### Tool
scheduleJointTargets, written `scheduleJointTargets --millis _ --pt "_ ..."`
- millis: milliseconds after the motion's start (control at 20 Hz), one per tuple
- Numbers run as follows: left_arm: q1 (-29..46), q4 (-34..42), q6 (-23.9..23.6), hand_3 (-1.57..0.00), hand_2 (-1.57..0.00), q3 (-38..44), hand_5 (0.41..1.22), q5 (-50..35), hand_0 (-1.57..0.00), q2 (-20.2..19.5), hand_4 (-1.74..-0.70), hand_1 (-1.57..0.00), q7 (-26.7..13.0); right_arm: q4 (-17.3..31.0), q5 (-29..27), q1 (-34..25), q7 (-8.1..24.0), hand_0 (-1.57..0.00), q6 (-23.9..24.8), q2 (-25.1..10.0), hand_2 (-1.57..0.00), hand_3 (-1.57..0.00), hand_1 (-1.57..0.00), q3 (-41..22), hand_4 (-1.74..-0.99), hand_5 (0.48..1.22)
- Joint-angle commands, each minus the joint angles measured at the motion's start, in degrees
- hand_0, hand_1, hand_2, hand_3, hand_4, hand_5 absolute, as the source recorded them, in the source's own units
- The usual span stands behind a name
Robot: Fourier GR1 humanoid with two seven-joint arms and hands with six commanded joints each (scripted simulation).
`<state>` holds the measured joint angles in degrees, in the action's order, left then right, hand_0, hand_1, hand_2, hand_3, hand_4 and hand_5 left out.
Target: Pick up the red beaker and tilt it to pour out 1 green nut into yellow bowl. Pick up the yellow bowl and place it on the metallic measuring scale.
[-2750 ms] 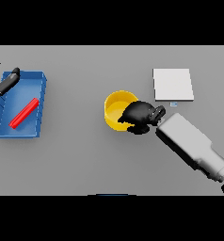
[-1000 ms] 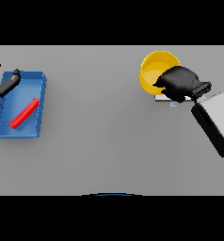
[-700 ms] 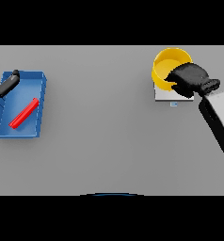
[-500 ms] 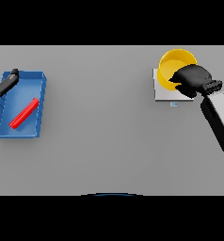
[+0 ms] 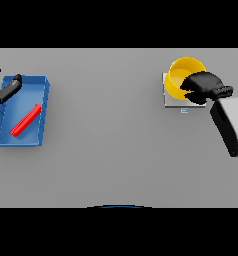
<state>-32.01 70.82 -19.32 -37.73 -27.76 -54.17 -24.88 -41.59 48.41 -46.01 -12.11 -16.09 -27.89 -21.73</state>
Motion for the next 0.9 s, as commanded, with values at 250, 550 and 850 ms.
scheduleJointTargets --millis 250,550,850 --pt "0.0 -1.7 0.9 0.0 0.0 0.3 0.729 0.0 0.0 0.5 -0.73 0.0 1.7 1.3 -0.9 0.0 0.1 -0.58 -1.8 -0.6 -0.91 -0.74 -0.83 1.3 -1.588 1.016" --pt "-1.0 -2.4 0.7 0.0 0.0 0.2 0.703 0.3 0.0 1.4 -0.72 0.0 1.3 2.4 0.9 -1.0 -1.9 -0.15 -1.9 -0.7 -0.37 -0.45 -0.24 -0.7 -1.469 0.842" --pt "-0.4 -1.5 0.6 0.0 0.0 0.5 0.693 0.1 0.0 0.4 -0.72 0.0 1.3 2.1 0.2 -0.6 -0.1 -0.04 -4.4 -1.2 -0.1 -0.27 -0.06 -0.2 -1.41 0.759"
